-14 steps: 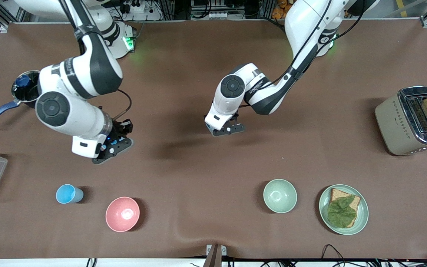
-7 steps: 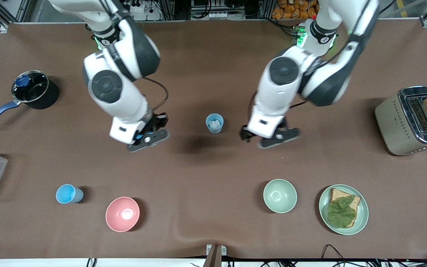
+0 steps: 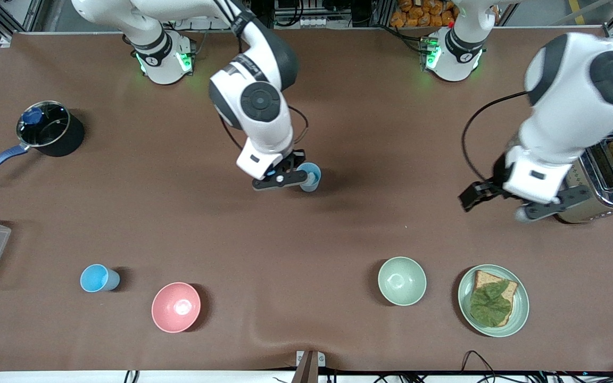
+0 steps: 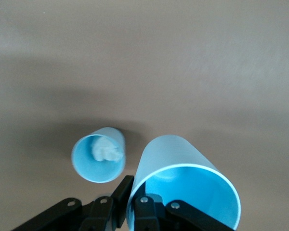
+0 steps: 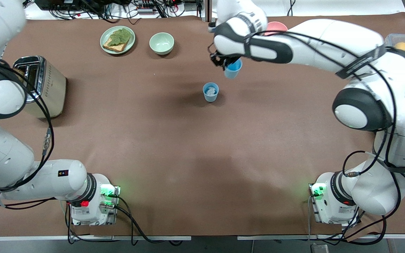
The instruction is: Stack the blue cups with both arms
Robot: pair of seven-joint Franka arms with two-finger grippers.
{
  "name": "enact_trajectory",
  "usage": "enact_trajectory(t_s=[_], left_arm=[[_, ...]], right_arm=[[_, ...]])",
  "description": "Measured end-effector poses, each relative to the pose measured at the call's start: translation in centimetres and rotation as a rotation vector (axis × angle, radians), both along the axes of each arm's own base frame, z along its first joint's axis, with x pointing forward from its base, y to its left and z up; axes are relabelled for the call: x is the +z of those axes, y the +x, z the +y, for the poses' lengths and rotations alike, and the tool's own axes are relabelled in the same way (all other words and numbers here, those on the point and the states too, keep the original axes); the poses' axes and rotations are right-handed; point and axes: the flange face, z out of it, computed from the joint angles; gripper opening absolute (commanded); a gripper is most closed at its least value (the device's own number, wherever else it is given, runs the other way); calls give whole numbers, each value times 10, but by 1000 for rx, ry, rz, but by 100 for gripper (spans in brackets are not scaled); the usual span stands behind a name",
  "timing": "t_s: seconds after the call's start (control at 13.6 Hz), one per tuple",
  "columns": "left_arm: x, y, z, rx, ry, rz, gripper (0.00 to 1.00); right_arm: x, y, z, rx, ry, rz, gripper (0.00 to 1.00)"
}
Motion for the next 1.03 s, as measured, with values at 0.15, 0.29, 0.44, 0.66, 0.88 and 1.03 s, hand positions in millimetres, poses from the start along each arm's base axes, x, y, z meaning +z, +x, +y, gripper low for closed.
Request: enact_trajectory(t_s=[0.15, 0.29, 0.44, 0.66, 0.88, 1.03], left_arm=[[25, -3, 27, -43, 12, 22, 100], [36, -6, 44, -64, 17, 38, 100], [48, -11, 48, -96, 18, 33, 100], [57, -32, 61, -132, 17, 63, 100], [66, -53, 83, -112, 19, 77, 100], [68, -57, 91, -98, 18, 78, 100]], right_arm=[[-13, -16, 28, -63, -1, -10, 0], [-25, -24, 45, -77, 11, -24, 0], [-35, -27, 56, -97, 10, -25, 0], [-46, -35, 69, -97, 15, -29, 0], [-51, -37, 72, -99, 11, -27, 13], [-52, -40, 74, -94, 10, -26, 100]])
